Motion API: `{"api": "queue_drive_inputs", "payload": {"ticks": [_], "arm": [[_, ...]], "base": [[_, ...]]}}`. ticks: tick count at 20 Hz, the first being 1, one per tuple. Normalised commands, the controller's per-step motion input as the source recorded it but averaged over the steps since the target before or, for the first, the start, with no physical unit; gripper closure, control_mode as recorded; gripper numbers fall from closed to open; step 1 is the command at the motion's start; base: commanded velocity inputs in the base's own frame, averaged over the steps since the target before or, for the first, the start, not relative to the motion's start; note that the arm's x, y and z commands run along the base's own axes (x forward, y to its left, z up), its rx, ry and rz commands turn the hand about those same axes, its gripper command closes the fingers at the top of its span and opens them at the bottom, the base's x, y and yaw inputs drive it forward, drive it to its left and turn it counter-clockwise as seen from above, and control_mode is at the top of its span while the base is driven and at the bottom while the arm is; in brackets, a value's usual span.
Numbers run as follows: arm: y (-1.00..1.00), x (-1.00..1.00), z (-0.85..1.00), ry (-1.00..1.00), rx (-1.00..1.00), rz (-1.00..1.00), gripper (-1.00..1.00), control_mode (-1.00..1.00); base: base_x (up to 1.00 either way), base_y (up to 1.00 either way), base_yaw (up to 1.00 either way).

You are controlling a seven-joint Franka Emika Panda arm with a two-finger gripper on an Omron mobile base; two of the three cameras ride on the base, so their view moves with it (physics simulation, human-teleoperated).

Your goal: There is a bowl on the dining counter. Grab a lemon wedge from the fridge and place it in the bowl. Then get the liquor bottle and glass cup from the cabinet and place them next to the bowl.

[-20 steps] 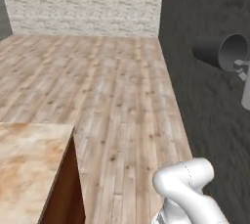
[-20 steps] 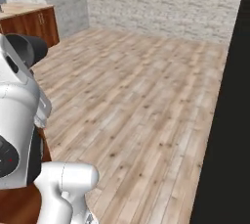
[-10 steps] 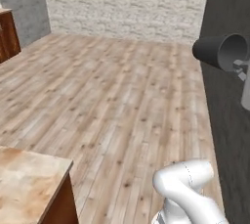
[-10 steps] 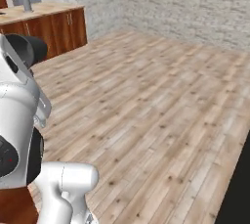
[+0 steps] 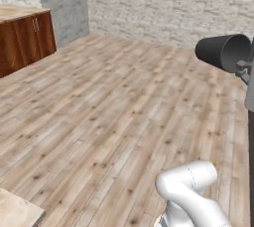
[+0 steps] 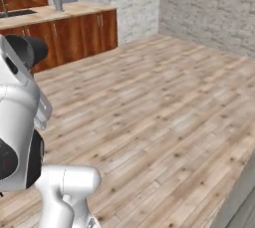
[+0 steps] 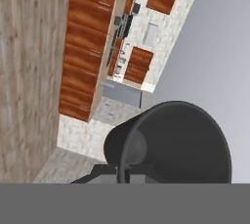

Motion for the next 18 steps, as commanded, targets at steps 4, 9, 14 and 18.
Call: {"api": "queue_drive_inputs", "payload": {"ticks": [4,9,14,18], "arm": [[0.00,0.00,0.00,0.00,0.00,0.00,1.00,1.00],[0.00,0.00,0.00,0.00,0.00,0.00,1.00,1.00],[0.00,0.00,0.00,0.00,0.00,0.00,1.00,1.00],[0.00,0.00,0.00,0.00,0.00,0.00,1.00,1.00]], "base": [[1.00,-0.23,0.41],[1.00,-0.14,0.40],[1.00,-0.07,0.41],[1.00,-0.12,0.47]]}}
